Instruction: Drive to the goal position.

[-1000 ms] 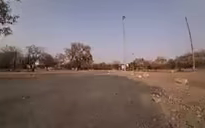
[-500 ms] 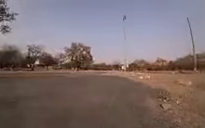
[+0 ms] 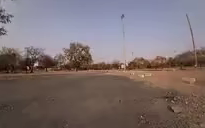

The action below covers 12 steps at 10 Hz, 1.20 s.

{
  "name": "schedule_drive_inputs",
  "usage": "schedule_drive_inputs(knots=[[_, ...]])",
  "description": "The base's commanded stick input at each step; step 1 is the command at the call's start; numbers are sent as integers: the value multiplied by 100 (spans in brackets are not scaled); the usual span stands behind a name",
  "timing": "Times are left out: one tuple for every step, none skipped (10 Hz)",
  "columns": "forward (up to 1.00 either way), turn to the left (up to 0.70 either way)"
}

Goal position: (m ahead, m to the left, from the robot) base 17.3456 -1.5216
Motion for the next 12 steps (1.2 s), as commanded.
schedule_drive_inputs(knots=[[70,0],[70,0],[70,0],[70,0],[70,0],[70,0],[70,0],[70,0],[70,0],[70,0],[70,0],[70,0]])
